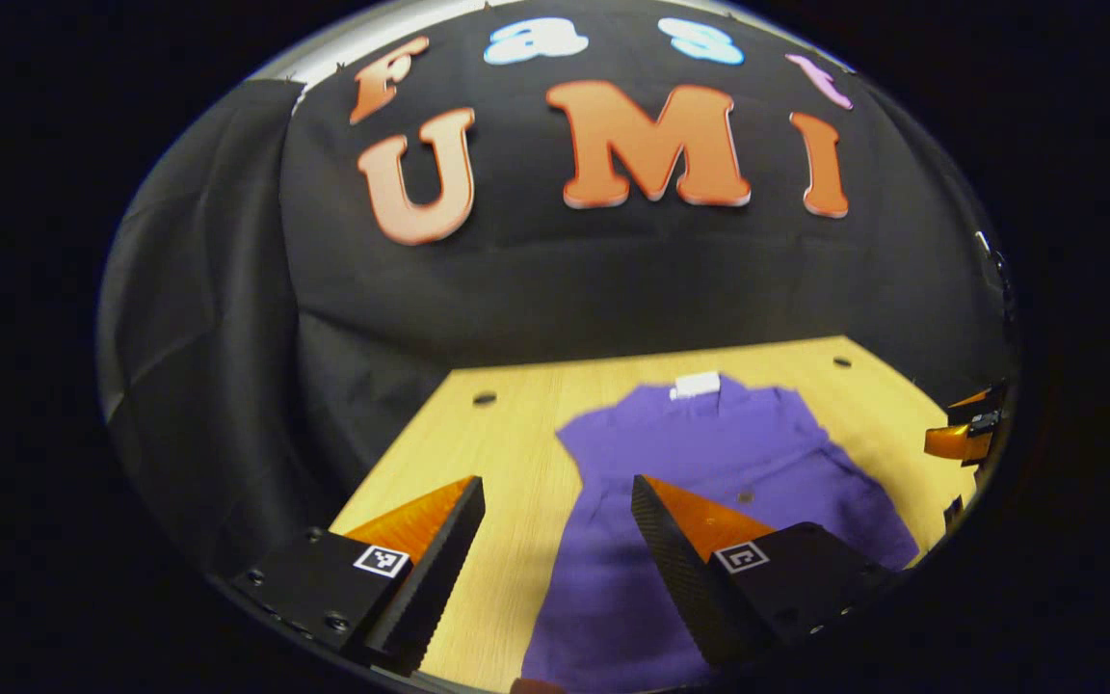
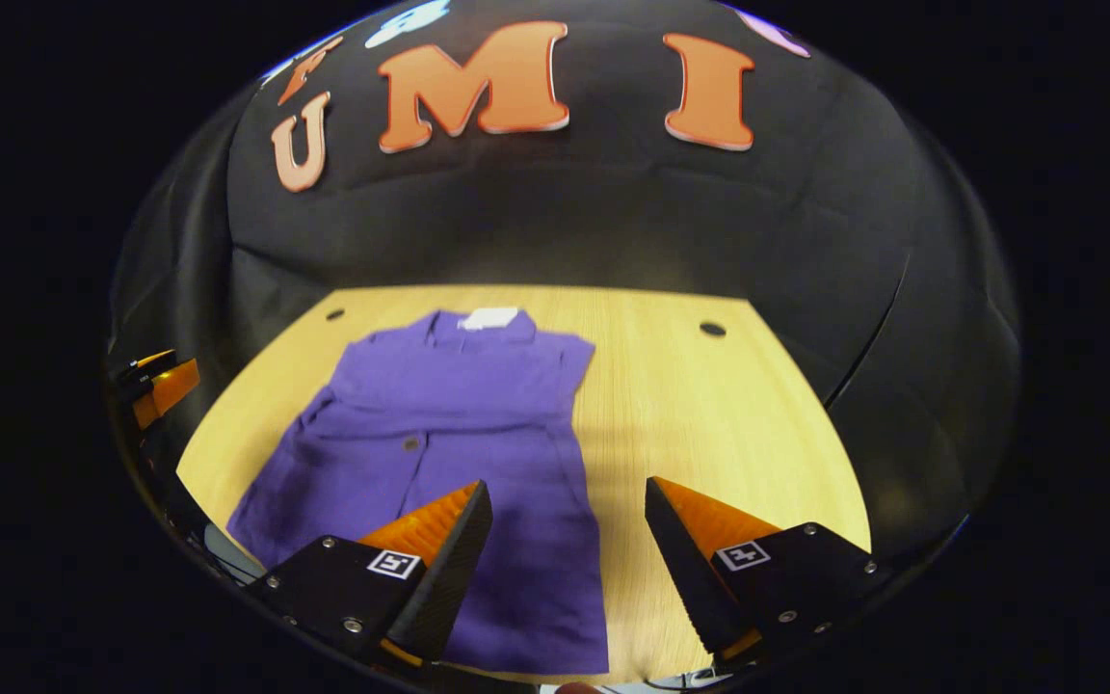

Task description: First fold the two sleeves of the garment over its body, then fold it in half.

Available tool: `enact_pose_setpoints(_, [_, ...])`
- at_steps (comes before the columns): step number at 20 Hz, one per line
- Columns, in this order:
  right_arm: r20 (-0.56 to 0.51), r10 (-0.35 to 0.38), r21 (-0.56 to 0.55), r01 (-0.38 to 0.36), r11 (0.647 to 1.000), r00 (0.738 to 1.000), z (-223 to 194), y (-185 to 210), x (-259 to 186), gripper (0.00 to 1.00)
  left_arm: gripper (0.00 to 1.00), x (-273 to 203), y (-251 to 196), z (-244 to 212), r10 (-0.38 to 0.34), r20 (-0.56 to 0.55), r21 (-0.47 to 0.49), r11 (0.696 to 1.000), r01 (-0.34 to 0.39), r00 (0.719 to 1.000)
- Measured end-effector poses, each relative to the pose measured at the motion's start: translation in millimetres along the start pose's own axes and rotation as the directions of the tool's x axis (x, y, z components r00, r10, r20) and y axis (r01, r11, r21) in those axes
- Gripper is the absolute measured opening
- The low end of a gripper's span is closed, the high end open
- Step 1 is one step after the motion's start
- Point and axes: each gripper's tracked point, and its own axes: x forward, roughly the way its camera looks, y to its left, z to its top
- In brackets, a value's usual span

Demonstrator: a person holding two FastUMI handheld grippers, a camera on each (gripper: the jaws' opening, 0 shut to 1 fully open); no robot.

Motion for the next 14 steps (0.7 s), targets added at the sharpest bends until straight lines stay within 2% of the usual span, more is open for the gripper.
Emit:
enact_pose_setpoints(5, [-0.174, 0.031, 0.017, -0.029, 0.999, 0.984, -64.5, 2.3, 1.5, 0.95, 0.99, 14.8, 7.3, -85.7, -0.022, -0.202, 0.018, 1.000, 0.026, 0.979])
enact_pose_setpoints(8, [-0.266, 0.046, 0.053, -0.033, 0.998, 0.963, -97.6, 4.3, 2.3, 0.96, 1.00, 13.2, 16.5, -112.9, -0.018, -0.312, 0.035, 0.999, 0.030, 0.950])
enact_pose_setpoints(10, [-0.308, 0.057, 0.076, -0.036, 0.996, 0.950, -112.0, 5.2, 1.6, 0.96, 0.99, 8.1, 13.9, -122.4, -0.044, -0.369, 0.022, 0.998, 0.056, 0.928])
enact_pose_setpoints(14, [-0.407, 0.054, 0.081, -0.023, 0.996, 0.912, -145.9, 3.0, -5.0, 0.96, 0.99, -3.6, 14.9, -146.1, -0.079, -0.495, 0.009, 0.995, 0.096, 0.865])
